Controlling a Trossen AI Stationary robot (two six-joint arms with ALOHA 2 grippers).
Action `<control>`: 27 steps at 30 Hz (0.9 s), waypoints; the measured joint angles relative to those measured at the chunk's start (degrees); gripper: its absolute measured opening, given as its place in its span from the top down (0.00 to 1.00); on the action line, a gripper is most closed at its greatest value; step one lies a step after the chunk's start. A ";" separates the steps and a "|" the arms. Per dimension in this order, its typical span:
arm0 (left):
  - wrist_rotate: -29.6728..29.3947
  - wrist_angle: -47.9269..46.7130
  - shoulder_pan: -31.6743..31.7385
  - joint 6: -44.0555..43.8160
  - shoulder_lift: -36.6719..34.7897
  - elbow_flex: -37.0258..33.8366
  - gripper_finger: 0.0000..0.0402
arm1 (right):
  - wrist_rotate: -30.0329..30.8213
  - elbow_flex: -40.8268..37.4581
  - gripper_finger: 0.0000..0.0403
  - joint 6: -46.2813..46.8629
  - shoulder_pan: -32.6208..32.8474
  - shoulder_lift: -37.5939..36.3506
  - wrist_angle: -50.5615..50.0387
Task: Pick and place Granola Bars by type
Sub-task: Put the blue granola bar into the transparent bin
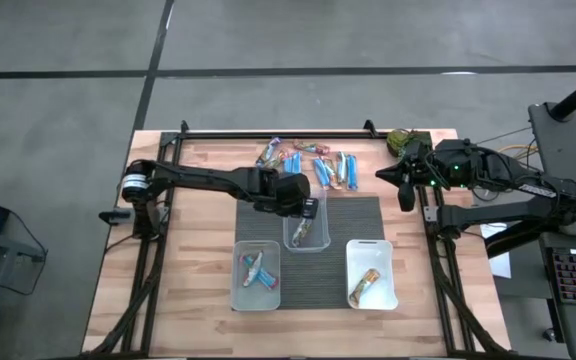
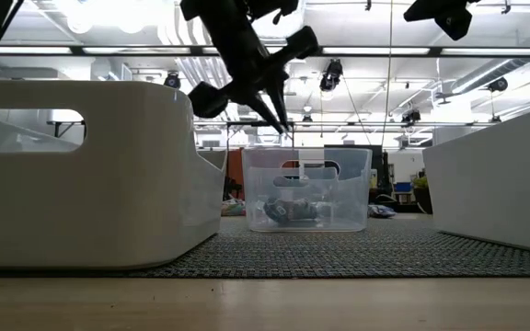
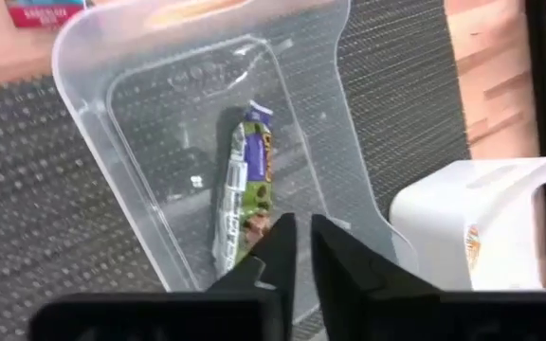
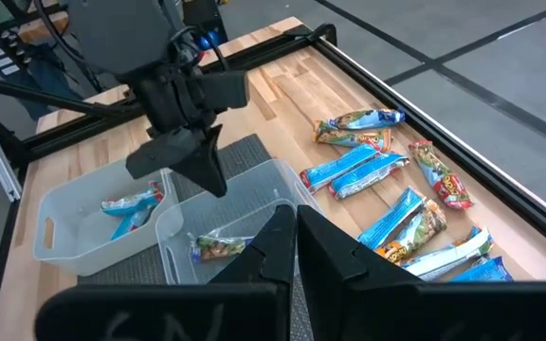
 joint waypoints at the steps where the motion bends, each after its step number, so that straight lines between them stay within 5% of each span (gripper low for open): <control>1: -0.41 -0.24 0.00 0.34 -0.19 -0.01 0.98 | -0.02 0.00 0.98 0.00 0.00 0.00 0.00; 7: -2.28 1.13 -0.61 9.01 -3.69 0.00 1.00 | -0.03 0.00 0.98 0.06 -0.02 0.02 0.00; 17: -17.19 3.52 -3.98 29.06 -18.03 0.00 1.00 | -0.04 -0.20 0.98 0.20 -0.02 0.04 0.04; 27: -20.68 7.73 -5.18 47.59 -30.97 0.00 1.00 | 0.13 -0.26 0.98 3.42 -0.01 0.04 0.46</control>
